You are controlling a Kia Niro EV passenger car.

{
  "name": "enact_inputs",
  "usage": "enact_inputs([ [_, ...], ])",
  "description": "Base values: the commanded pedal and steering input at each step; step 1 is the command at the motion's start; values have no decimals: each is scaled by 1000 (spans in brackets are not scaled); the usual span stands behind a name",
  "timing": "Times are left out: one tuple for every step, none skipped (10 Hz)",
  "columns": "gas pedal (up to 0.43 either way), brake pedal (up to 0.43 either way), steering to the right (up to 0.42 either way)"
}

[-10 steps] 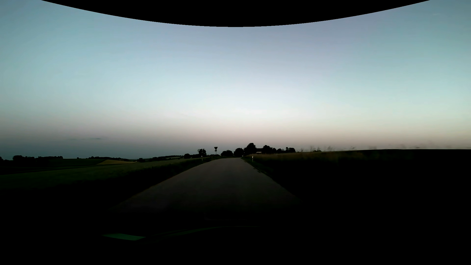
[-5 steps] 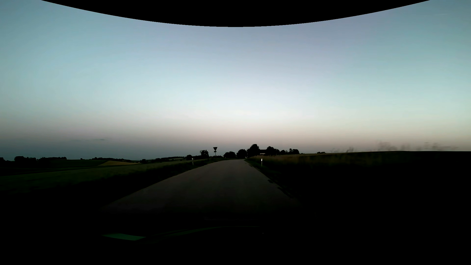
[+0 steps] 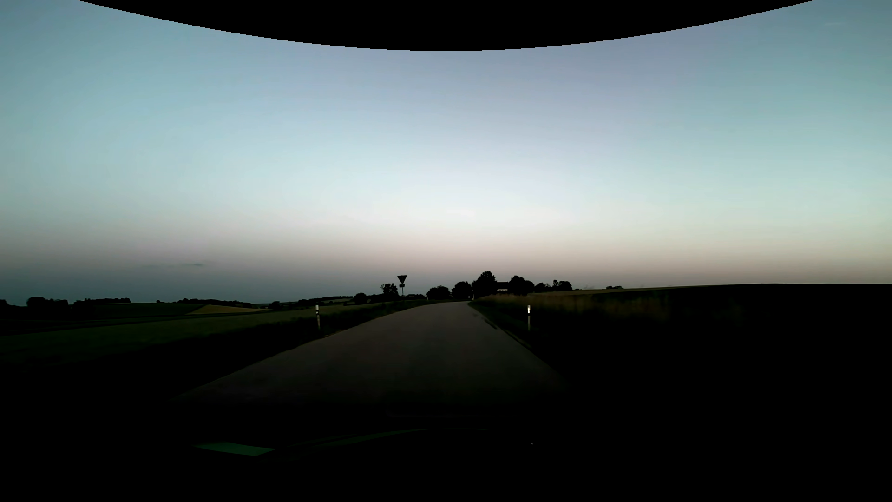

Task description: Follow the waypoints while adhering to traffic rules and regulations

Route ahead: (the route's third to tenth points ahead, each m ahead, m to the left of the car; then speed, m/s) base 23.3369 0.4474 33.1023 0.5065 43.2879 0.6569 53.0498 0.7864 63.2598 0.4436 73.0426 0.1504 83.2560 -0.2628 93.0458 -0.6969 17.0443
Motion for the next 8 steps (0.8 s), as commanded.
enact_inputs([
  [339, 0, -8],
  [339, 0, -6],
  [339, 0, -5],
  [339, 0, -3],
  [339, 0, -3],
  [339, 0, -2],
  [339, 0, -2],
  [339, 0, -2],
])
